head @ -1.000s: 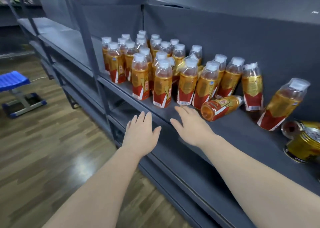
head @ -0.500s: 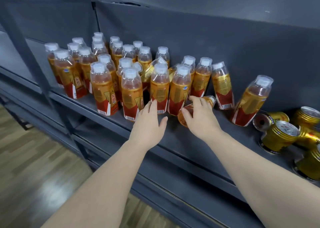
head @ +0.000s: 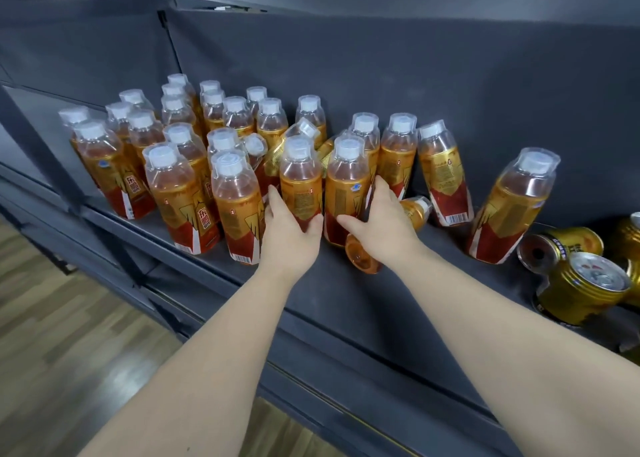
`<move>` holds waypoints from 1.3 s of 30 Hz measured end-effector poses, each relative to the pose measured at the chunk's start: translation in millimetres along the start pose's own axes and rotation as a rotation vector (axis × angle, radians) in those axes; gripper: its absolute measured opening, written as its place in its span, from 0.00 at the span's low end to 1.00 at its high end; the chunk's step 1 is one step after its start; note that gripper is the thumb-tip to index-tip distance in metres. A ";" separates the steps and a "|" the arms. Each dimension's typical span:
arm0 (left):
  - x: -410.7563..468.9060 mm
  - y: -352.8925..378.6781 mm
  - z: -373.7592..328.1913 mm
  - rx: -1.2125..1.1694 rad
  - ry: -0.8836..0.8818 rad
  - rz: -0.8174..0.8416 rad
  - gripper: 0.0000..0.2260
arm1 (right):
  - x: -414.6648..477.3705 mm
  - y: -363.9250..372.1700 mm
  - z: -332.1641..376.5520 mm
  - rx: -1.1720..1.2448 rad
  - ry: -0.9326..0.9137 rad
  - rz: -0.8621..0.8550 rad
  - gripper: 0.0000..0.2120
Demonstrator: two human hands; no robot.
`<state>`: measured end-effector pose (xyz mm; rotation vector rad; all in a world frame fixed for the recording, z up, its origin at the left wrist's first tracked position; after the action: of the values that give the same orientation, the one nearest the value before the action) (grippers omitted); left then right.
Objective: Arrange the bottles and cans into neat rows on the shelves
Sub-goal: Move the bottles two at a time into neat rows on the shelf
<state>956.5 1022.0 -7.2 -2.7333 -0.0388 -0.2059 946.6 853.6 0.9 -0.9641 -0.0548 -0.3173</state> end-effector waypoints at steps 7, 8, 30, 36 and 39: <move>28.6 8.9 5.0 -0.098 -0.067 0.031 0.43 | 19.7 3.1 7.8 0.078 0.025 0.030 0.52; 31.5 9.7 5.8 -0.104 -0.065 0.026 0.43 | 21.4 3.1 8.9 0.093 0.024 0.032 0.51; 38.0 -6.0 -18.3 -0.196 0.058 0.039 0.39 | 7.0 -21.7 30.5 0.291 0.037 -0.193 0.38; 26.5 -20.1 -37.8 -0.189 0.171 -0.008 0.37 | -8.0 -45.1 42.3 0.326 0.029 -0.290 0.36; 18.2 -21.7 -43.6 -0.182 0.209 0.022 0.38 | -21.0 -50.7 42.9 0.325 0.041 -0.324 0.35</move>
<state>967.2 1024.9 43.5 -2.8739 0.0713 -0.5099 915.9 866.8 62.0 -0.6234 -0.2200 -0.6072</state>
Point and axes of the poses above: each hand's wrist, its own x-axis towards the middle knuckle, its own y-axis out of the palm, z = x × y, the point moved 3 cm from there along x, towards the middle knuckle, and after that the axes turned 9 degrees about -x, right-handed, at the moved point
